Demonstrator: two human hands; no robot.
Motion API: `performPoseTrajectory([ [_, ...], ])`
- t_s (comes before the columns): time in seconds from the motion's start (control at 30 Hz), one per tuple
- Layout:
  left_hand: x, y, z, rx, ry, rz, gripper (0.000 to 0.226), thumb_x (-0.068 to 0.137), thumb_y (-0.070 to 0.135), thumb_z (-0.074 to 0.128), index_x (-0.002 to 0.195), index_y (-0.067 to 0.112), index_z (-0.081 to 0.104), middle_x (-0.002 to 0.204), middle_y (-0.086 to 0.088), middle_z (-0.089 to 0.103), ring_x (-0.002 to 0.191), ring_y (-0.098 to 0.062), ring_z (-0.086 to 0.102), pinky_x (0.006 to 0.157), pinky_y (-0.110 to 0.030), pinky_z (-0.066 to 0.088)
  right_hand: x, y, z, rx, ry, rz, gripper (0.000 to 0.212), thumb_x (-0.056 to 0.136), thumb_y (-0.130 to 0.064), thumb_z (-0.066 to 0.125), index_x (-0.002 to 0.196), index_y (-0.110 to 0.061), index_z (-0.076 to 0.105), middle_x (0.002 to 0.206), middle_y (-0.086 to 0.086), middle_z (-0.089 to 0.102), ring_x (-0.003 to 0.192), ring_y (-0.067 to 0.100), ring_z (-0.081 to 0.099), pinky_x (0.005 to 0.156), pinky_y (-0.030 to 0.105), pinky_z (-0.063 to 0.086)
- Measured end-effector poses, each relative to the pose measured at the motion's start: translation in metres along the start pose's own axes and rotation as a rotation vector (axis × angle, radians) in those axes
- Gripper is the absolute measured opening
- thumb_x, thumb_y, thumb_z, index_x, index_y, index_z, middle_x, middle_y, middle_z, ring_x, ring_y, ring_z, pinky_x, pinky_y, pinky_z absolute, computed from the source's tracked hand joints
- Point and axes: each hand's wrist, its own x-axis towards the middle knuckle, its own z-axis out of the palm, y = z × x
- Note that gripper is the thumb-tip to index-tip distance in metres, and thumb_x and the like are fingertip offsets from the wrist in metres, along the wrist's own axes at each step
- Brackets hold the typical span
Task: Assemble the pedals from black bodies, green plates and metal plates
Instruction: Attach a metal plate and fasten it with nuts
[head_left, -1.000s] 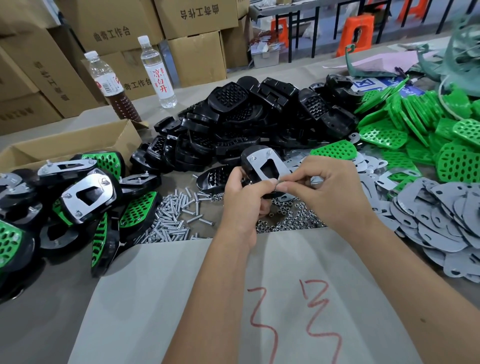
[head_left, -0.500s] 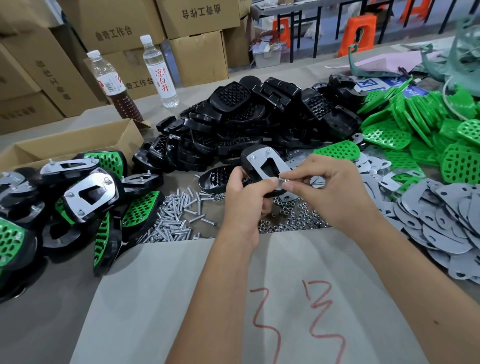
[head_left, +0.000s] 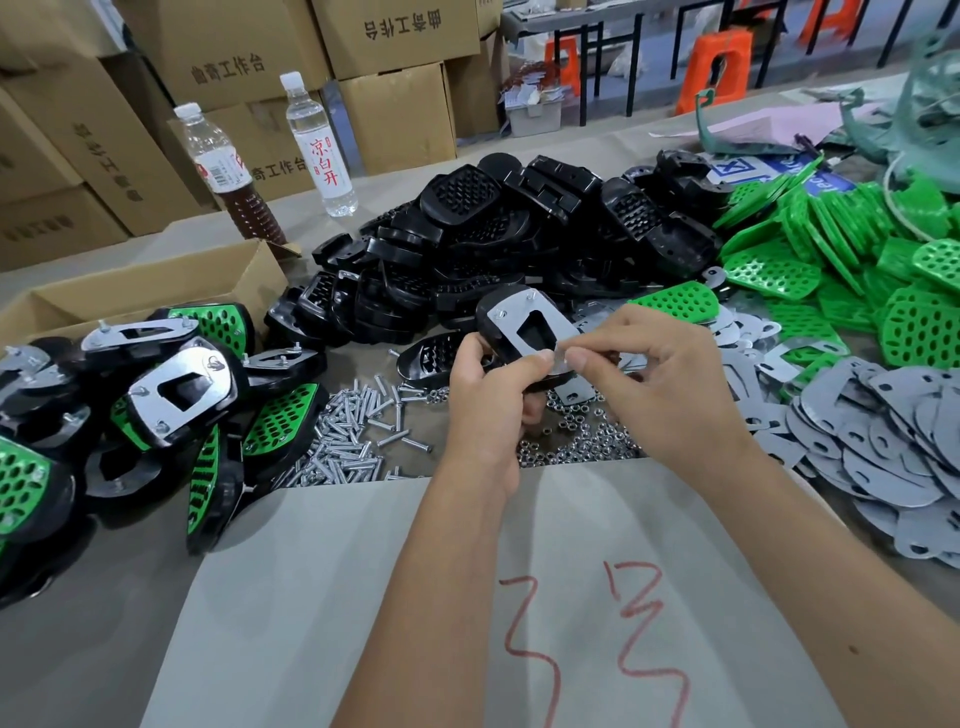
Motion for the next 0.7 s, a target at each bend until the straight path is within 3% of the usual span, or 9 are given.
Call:
performPoseTrajectory([
  [0.13, 0.0004, -0.0012, 0.0013, 0.029, 0.038, -0.007, 0.027, 0.078, 0.013, 0.076, 0.099, 0.02, 0.061, 0.081, 0.002, 0.068, 0.056, -0.011, 0.045, 0.048, -0.022, 0.035, 0.0006, 0.0012, -0.0034, 0.132, 0.031, 0.084, 0.017, 0.095, -0.007, 0.074, 0.093, -0.022, 0.083, 0.089, -0.004, 0.071, 0.045, 0.02, 0.065, 0.042, 0.03, 0.053],
  [0.23, 0.0016, -0.0012, 0.0006, 0.022, 0.063, -0.011, 0.023, 0.084, 0.007, 0.074, 0.097, 0.021, 0.06, 0.081, 0.002, 0.067, 0.054, -0.01, 0.046, 0.048, -0.022, 0.037, -0.0002, -0.0015, -0.0005, 0.124, 0.013, 0.091, 0.019, 0.094, -0.007, 0.076, 0.093, -0.025, 0.083, 0.089, -0.002, 0.072, 0.047, 0.022, 0.065, 0.042, 0.029, 0.055],
  [0.37, 0.0002, -0.0008, 0.002, 0.026, 0.066, 0.026, 0.026, 0.078, 0.013, 0.074, 0.098, 0.02, 0.059, 0.075, 0.006, 0.067, 0.047, -0.004, 0.051, 0.045, -0.019, 0.041, 0.0006, -0.0021, 0.0, 0.159, 0.022, 0.169, 0.018, 0.093, -0.004, 0.076, 0.096, -0.02, 0.083, 0.087, -0.001, 0.074, 0.047, 0.025, 0.068, 0.044, 0.033, 0.054],
  [0.57, -0.0004, -0.0017, 0.0025, 0.045, 0.082, 0.019, 0.022, 0.08, 0.014, 0.074, 0.095, 0.023, 0.06, 0.083, 0.001, 0.067, 0.052, -0.008, 0.048, 0.045, -0.019, 0.04, -0.0001, -0.0028, 0.0024, 0.158, 0.076, 0.19, 0.018, 0.088, 0.0, 0.079, 0.095, -0.016, 0.083, 0.084, 0.002, 0.076, 0.055, 0.02, 0.073, 0.048, 0.019, 0.053],
  [0.7, -0.0012, -0.0013, 0.0033, 0.071, 0.067, 0.0, 0.026, 0.072, 0.022, 0.075, 0.095, 0.024, 0.061, 0.082, 0.002, 0.068, 0.056, -0.011, 0.046, 0.051, -0.023, 0.04, 0.0006, -0.0019, 0.0008, 0.15, 0.049, 0.17, 0.016, 0.086, 0.0, 0.082, 0.094, -0.014, 0.083, 0.088, 0.002, 0.076, 0.056, 0.023, 0.072, 0.052, 0.038, 0.062],
])
